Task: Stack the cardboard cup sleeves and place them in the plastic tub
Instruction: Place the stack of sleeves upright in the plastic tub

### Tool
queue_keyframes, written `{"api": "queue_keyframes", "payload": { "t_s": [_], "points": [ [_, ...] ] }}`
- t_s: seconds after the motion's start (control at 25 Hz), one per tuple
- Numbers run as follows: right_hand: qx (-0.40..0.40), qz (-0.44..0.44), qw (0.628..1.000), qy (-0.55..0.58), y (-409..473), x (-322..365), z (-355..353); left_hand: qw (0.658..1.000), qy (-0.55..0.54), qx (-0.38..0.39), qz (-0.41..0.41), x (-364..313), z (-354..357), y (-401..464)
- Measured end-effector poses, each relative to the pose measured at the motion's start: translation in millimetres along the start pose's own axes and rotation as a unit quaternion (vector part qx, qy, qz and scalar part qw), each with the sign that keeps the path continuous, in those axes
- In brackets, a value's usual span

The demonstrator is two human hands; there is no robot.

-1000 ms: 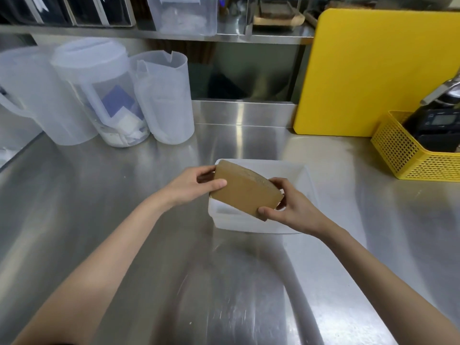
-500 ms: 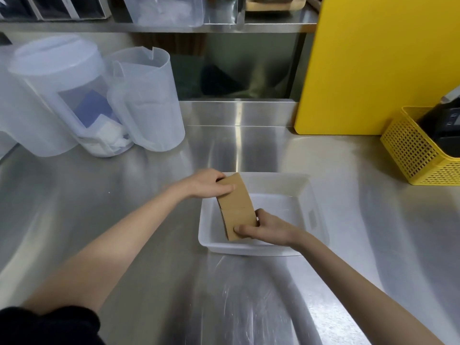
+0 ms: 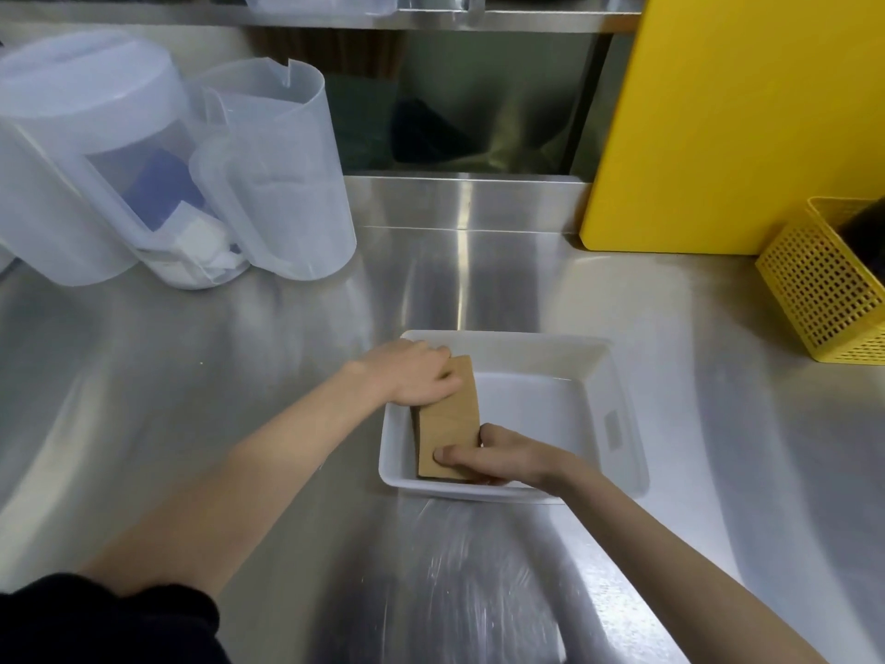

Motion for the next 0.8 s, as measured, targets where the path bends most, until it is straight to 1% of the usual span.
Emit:
{"api": "queue_keyframes", "payload": {
  "t_s": [0.12, 0.28, 0.56, 0.8],
  "points": [
    [0.002, 0.011, 1.0, -0.004, 7.1, 0.1, 0.5, 1.0, 0.01, 0.0, -0.005, 1.6, 5.5, 6.2],
    [0.01, 0.02, 1.0, -0.016, 13.4, -0.2, 0.0, 1.0, 0.024, -0.013, 0.01, 2.2, 6.7, 9.9],
    [-0.005, 0.04, 0.997, -0.061, 9.0, 6.6, 1.3, 0.997, 0.02, -0.045, 0.056, 6.7, 12.4, 10.8],
    [-0.033, 0.03, 0.994, -0.095, 4.3, 7.6, 4.4, 0.995, 0.037, -0.06, 0.074, 9.5, 14.8, 3.1]
  ]
}}
Point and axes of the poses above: each hand's wrist, its own y-axis towards the middle knuckle, its own z-axis out of the palm, x = y × z, the point moved 3 cm from there along y, towards the middle knuckle, and after that the axes turned 9 degrees about x, right-handed, at the moved point
